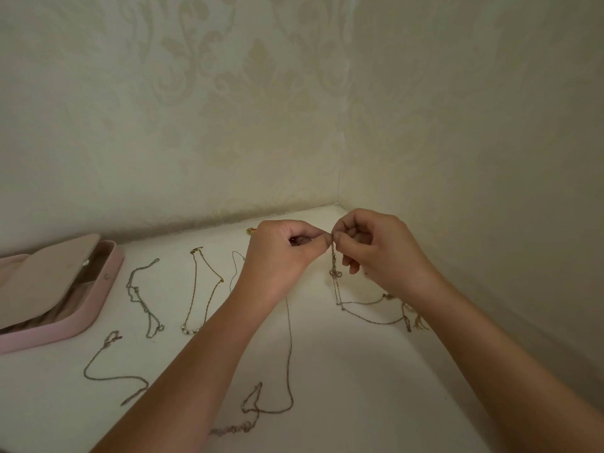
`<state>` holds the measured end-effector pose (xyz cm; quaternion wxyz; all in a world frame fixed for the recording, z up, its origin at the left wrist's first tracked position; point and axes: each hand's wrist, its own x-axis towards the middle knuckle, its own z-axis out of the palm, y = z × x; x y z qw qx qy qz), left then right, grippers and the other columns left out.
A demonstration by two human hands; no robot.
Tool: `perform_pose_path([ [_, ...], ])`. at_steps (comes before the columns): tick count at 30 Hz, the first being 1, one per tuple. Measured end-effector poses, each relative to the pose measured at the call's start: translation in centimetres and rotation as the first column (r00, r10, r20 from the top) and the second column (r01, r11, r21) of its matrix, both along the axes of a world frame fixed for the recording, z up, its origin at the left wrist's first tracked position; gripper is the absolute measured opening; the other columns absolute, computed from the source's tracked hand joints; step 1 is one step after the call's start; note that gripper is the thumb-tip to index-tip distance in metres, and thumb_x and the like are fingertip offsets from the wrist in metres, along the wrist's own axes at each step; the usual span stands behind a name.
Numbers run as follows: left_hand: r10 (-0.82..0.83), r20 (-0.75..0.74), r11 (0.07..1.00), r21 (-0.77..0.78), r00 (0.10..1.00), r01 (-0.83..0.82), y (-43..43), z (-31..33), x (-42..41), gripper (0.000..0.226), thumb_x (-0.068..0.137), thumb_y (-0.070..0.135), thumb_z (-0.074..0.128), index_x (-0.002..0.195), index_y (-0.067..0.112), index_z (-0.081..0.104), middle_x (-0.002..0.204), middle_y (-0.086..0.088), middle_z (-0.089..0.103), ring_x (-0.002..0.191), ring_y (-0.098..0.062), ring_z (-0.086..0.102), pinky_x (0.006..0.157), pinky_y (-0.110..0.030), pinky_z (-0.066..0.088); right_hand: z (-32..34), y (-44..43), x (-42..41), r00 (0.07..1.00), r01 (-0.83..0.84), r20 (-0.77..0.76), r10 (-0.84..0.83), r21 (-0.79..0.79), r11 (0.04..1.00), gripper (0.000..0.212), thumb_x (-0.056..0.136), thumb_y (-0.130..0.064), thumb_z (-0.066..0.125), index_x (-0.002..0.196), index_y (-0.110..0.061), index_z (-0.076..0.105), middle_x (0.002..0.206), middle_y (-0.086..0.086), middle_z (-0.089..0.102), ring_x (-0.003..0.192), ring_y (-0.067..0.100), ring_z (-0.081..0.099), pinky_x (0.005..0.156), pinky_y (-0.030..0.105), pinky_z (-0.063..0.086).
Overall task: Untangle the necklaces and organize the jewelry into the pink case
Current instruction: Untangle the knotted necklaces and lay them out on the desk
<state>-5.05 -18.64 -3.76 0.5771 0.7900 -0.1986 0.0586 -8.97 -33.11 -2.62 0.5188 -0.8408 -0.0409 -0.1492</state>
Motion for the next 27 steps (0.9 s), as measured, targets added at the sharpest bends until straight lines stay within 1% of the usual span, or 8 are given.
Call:
perform_pose_path([
  [3,0.022,-0.031,0.999,-0.026,0.999,-0.023,0.0,0.0,0.1,0.004,0.082,0.018,0.073,0.079,0.017,0.076,0.042,0.015,0.042,0.042,-0.002,0.037,0.045,-0.009,0.029,0.0,-0.3,0.0,0.999,-0.007,0.038,0.008,-0.008,1.0,0.008,0.086,-0.005,0.065,0.08,-0.008,0.066,0.06,-0.005,0.057,0.047,0.002,0.053,0.045,0.011,0.04],
  [7,0.025,-0.085,1.0,0.01,0.996,-0.024,-0.1,-0.1,0.0,0.006,0.081,0.014,0.072,0.076,0.017,0.073,0.045,0.013,0.041,0.041,-0.003,0.035,0.043,-0.01,0.029,-0.4,-0.2,0.1,0.991,0.058,0.129,-0.035,-0.184,0.981,0.01,0.08,-0.008,0.069,0.074,-0.015,0.067,0.059,-0.012,0.057,0.055,0.002,0.052,0.053,0.014,0.042],
  [9,0.006,-0.113,1.0,0.029,0.994,-0.002,-0.1,0.0,-0.1,0.006,0.081,0.014,0.071,0.075,0.016,0.072,0.052,0.007,0.046,0.046,-0.004,0.037,0.044,-0.01,0.029,-0.6,0.0,0.1,0.986,0.068,0.162,-0.034,-0.21,0.975,0.012,0.077,-0.008,0.068,0.071,-0.018,0.064,0.061,-0.013,0.058,0.059,0.003,0.052,0.054,0.014,0.042],
  [11,-0.027,-0.137,0.999,0.029,0.99,0.031,-0.1,0.2,-0.1,0.006,0.081,0.014,0.068,0.076,0.015,0.072,0.06,0.001,0.049,0.051,-0.006,0.039,0.045,-0.01,0.03,-0.7,0.1,0.2,0.99,0.054,0.136,-0.034,-0.15,0.987,0.013,0.078,-0.009,0.065,0.07,-0.019,0.062,0.059,-0.014,0.056,0.057,0.004,0.051,0.053,0.019,0.045],
  [15,-0.057,-0.172,0.998,-0.022,0.983,0.054,0.0,0.3,-0.1,0.008,0.083,0.015,0.065,0.078,0.011,0.069,0.05,0.009,0.038,0.04,-0.004,0.03,0.04,-0.012,0.025,-0.8,0.7,0.5,0.999,-0.015,-0.033,0.021,0.171,0.985,0.018,0.087,-0.001,0.053,0.074,-0.011,0.059,0.057,-0.001,0.054,0.049,0.01,0.048,0.048,0.02,0.042],
  [17,-0.033,-0.145,0.999,-0.019,0.989,0.03,-0.1,0.2,0.0,0.007,0.083,0.016,0.067,0.078,0.012,0.07,0.053,0.006,0.042,0.042,-0.003,0.033,0.042,-0.012,0.028,-0.9,0.8,0.6,0.996,-0.046,-0.07,0.063,0.221,0.974,0.02,0.09,-0.001,0.049,0.075,-0.009,0.057,0.058,0.001,0.054,0.05,0.013,0.049,0.048,0.022,0.042],
  [21,0.015,-0.1,1.0,-0.016,0.995,-0.016,-0.2,-0.1,-0.1,0.005,0.08,0.019,0.074,0.076,0.016,0.073,0.063,-0.009,0.06,0.055,-0.007,0.047,0.051,-0.015,0.036,-1.0,0.3,0.7,0.999,-0.03,-0.013,0.031,0.09,0.995,0.013,0.086,0.0,0.058,0.076,-0.01,0.059,0.059,0.0,0.058,0.052,0.01,0.056,0.049,0.022,0.048],
  [27,0.054,-0.085,0.998,0.025,0.995,-0.052,-0.3,-0.7,0.1,0.008,0.081,0.015,0.074,0.074,0.019,0.073,0.044,0.014,0.048,0.038,0.001,0.04,0.042,-0.009,0.03,-1.1,-0.1,0.6,0.999,0.02,0.032,-0.017,-0.118,0.993,0.008,0.08,-0.004,0.067,0.08,-0.012,0.067,0.064,-0.001,0.064,0.057,0.014,0.063,0.059,0.024,0.055],
])
